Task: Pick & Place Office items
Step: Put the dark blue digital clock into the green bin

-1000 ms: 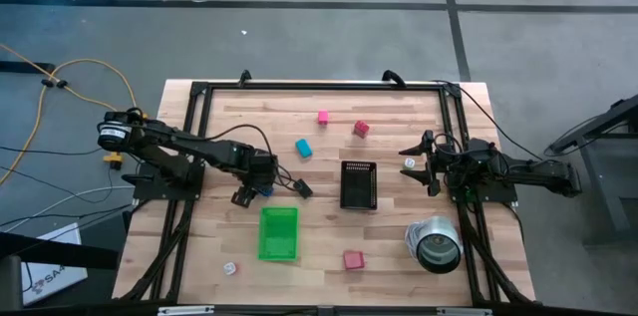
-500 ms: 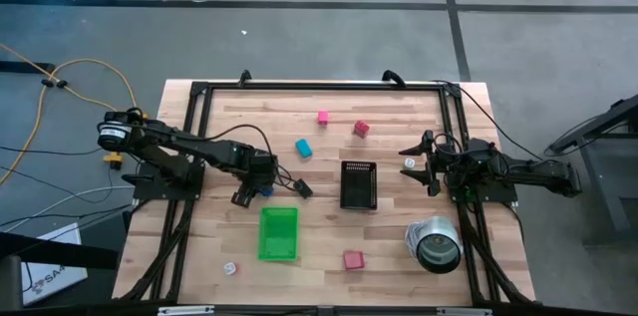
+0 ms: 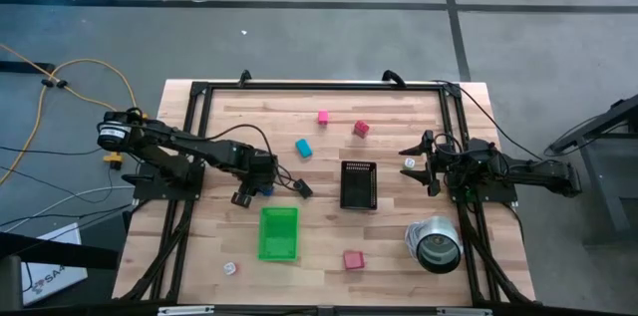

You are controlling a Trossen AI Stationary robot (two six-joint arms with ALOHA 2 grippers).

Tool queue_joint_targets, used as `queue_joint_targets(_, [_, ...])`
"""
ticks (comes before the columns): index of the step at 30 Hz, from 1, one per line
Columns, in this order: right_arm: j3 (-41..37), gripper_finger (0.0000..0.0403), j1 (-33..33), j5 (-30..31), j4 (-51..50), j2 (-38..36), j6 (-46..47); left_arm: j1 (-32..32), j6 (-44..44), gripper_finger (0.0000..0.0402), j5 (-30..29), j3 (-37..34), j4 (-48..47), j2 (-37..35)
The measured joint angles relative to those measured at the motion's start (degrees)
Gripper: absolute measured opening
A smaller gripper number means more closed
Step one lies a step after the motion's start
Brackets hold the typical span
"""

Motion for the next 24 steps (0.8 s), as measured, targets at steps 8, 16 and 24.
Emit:
queue_joint_targets(8, [0.0, 0.0248, 0.0, 0.0, 0.0, 0.0, 0.0, 0.0, -0.5, 0.0155, -0.2, 0.0, 0.0, 0.0])
queue_joint_targets(16, [0.0, 0.0248, 0.0, 0.0, 0.0, 0.0, 0.0, 0.0, -0.9, 0.0155, -0.5, 0.0, 0.0, -0.5])
queue_joint_targets(24, [0.0, 0.0248, 0.0, 0.0, 0.0, 0.0, 0.0, 0.0, -0.9, 0.0155, -4.2, 1.4, -2.5, -4.5])
